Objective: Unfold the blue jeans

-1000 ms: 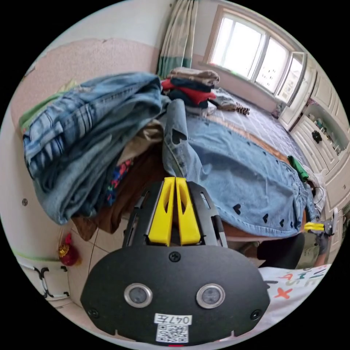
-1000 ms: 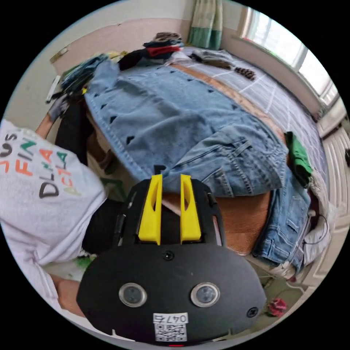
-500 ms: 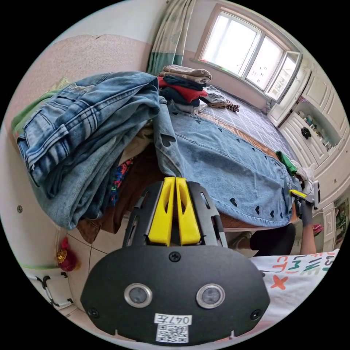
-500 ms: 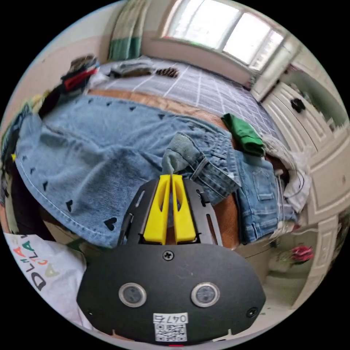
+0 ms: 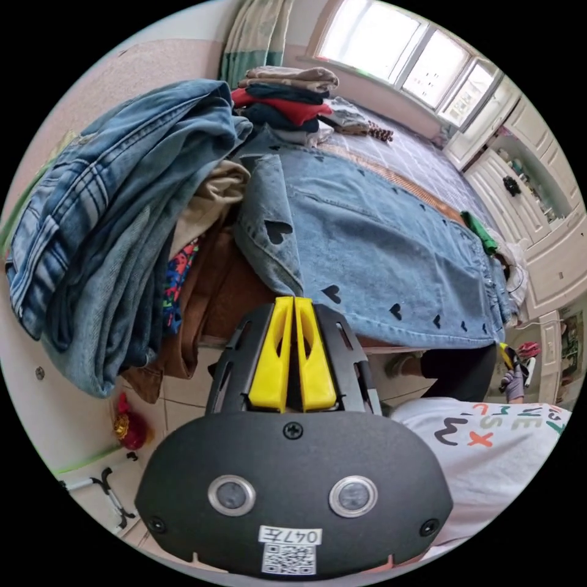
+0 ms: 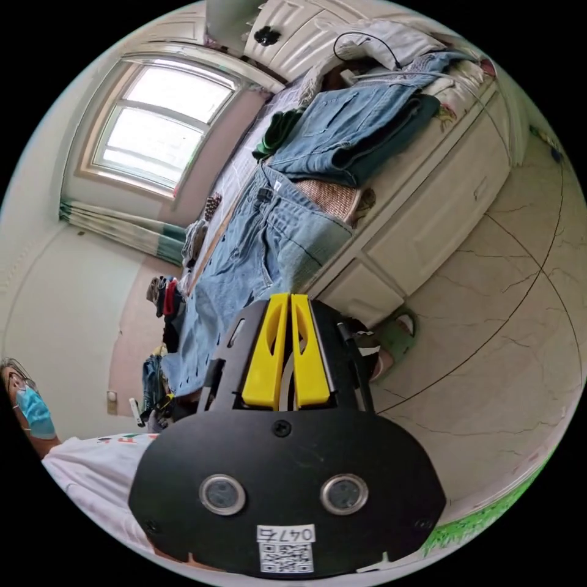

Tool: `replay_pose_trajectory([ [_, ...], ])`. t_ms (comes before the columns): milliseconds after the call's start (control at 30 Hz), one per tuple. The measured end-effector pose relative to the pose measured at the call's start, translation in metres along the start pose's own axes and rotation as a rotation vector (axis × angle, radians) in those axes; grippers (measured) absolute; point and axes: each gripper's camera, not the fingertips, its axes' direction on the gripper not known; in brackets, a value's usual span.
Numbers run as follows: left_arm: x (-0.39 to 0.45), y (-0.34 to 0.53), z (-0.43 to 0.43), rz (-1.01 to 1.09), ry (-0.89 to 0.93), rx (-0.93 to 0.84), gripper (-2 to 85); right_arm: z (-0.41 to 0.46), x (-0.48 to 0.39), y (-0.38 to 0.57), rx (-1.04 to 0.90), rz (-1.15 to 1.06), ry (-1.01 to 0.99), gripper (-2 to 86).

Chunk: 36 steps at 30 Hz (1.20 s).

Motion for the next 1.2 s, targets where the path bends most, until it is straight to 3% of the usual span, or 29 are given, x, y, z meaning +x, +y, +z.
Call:
replay_pose_trajectory([
  [233, -0.002, -0.012, -0.036, -0.033, 0.082, 0.042, 5.4, -0.034, 0.021, -0.007, 0.031, -0.065, 0.157, 2.6],
  [433, -0.033, -0.02, -0.074, -0.215, 0.135, 0.192, 12.1, -0.037, 0.045, -0.003, 0.057, -0.09, 0.109, 2.0],
  [567, -0.029, -0.055, -0.065, -0.269, 0.108, 0.188, 15.2, -0.022, 0.061, 0.001, 0.039, -0.099, 0.053, 1.3],
  [667, -0.007, -0.098, -0.046, -0.26, 0.13, 0.107, 13.7, -0.019, 0.072, 0.005, 0.044, -0.101, 0.032, 0.6],
  [733, 0.029, -0.135, -0.04, -0.198, 0.12, 0.019, 3.8, -0.02, 0.079, 0.007, 0.05, -0.1, 0.026, 0.2],
  [767, 0.04, -0.144, -0.043, -0.191, 0.114, 0.015, 2.9, -0.022, 0.083, 0.009, 0.055, -0.097, 0.022, 0.0],
  [867, 0.13, -0.188, -0.087, -0.051, 0.089, 0.119, 0.1, -0.025, 0.091, 0.01, 0.07, -0.097, 0.017, -0.4],
  [967, 0.291, -0.223, -0.13, 0.274, -0.015, 0.245, -0.5, -0.028, 0.096, 0.01, 0.089, -0.101, 0.013, -0.6],
  [1033, 0.445, -0.225, -0.119, 0.629, -0.067, 0.2, -0.6, -0.027, 0.099, 0.01, 0.095, -0.101, 0.009, -0.7],
  [1067, 0.483, -0.22, -0.109, 0.721, -0.089, 0.172, -0.6, -0.025, 0.101, 0.01, 0.097, -0.099, 0.006, -0.7],
  [1133, 0.613, -0.176, -0.05, 1.024, -0.245, 0.068, -0.6, -0.022, 0.105, 0.011, 0.093, -0.094, -0.001, -0.8],
  [1200, 0.68, -0.128, 0.001, 1.216, -0.365, 0.007, -0.7, -0.018, 0.112, 0.013, 0.086, -0.078, -0.007, -0.8],
])
